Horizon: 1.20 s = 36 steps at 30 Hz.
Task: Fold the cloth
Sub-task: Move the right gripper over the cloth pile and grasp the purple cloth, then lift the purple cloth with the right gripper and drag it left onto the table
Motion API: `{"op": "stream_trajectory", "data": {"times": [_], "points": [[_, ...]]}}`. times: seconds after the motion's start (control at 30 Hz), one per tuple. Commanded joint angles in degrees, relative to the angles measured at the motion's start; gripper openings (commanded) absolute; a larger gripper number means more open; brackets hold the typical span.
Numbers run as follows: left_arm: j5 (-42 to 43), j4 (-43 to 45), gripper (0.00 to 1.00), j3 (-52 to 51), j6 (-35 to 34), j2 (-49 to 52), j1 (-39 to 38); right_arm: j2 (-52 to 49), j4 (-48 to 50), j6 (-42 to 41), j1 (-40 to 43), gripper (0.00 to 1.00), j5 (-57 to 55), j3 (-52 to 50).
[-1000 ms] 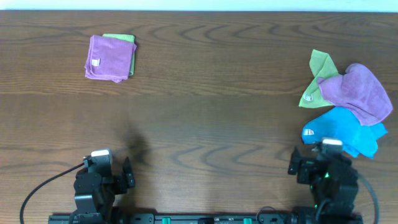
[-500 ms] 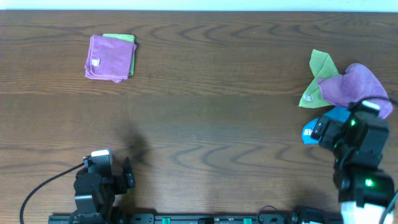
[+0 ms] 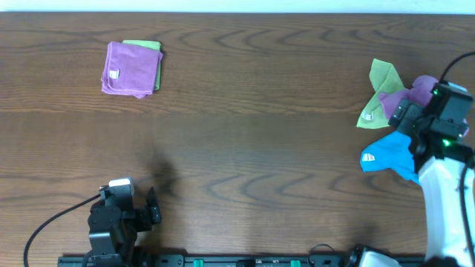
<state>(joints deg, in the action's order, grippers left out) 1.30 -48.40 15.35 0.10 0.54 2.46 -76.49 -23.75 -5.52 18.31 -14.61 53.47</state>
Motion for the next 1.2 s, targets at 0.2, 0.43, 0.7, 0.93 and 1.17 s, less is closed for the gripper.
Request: {"op": "stream_trajectory", "data": {"times": [0.2,0.43,0.7,0.93,1.17], "points": [[-0.2,-1.0,0.95,-1.3,0.8,-0.3,-0.3,-12.5,5.1,2.4,0.5,0.95,7.4,1.0],[-0.2,-1.0,0.95,-1.3,0.8,-0.3,-0.3,-20.2,10.6,2.4,0.5,0.82,7.6,1.0],[-0.2,-1.0,0.95,-1.3,0.8,-0.3,-0.2,-21.1,16.2,2.4,0.5,0.22,7.6,1.0],[-0.2,-1.0,0.95,-1.3,0.8,-0.3,-0.3,-15.6,16.5,4.0,-0.4,0.01,7.5,1.1],[-0.2,-1.0,0.95,-1.3,0.8,-0.3,-0.3,4.2,6.5,5.9,-5.5,0.01,7.6,3.8]]}}
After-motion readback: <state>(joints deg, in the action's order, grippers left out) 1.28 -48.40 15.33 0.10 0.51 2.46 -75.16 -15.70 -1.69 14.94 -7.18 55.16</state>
